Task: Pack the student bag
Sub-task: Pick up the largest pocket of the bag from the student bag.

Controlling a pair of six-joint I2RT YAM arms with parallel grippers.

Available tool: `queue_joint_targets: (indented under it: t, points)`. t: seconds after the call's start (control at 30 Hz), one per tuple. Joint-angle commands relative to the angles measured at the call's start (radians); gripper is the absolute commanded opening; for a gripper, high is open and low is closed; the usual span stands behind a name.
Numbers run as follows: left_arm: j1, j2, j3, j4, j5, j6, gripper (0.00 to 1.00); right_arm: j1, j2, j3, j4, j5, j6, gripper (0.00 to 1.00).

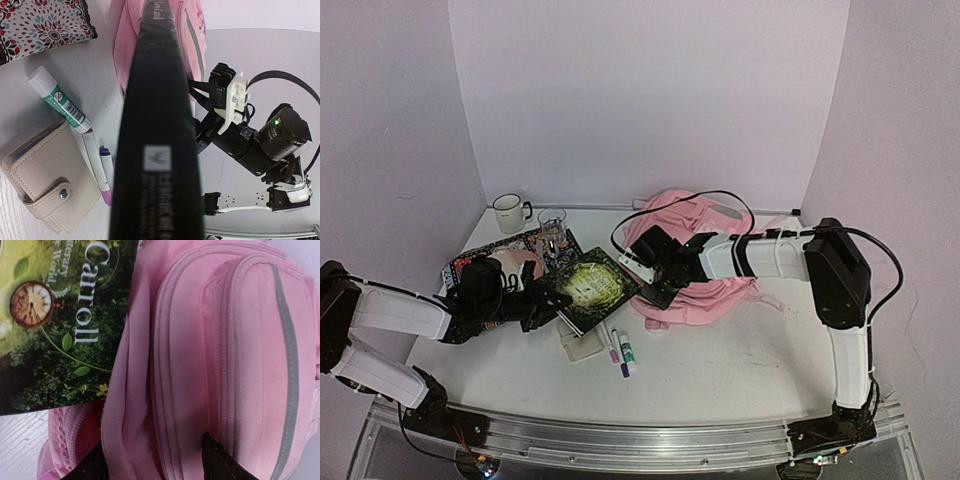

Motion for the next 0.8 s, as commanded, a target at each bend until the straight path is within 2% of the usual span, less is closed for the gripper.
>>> queue_joint_targets:
  t: [0.0,0.07,0.17,0.27,0.43,0.77]
  points:
    - [-0.008,-0.037,0.033,0.079,0.004,0.021,0.00,-0.005,0.013,0.016,-0.034,0.027,0.007,0.57]
    - [-0.009,-0.038,0.033,0.078,0.003,0.019,0.00,-0.005,-0.003,0.009,-0.035,0.044,0.005,0.49]
    - [-0.009,-0.040,0.034,0.079,0.003,0.016,0.00,-0.005,-0.035,0.020,-0.037,0.065,0.003,0.22]
    - [-0.012,-0.043,0.033,0.080,0.004,0.009,0.00,-0.005,-0.089,0.052,-0.041,0.080,0.017,0.01]
    - [-0.034,-0.044,0.040,0.079,0.003,-0.006,0.00,-0.005,-0.160,0.122,-0.043,0.125,0.061,0.00]
    - [-0.088,-0.035,0.080,0.121,-0.047,-0.065,0.00,0.019,-0.213,0.180,-0.043,0.120,0.098,0.00]
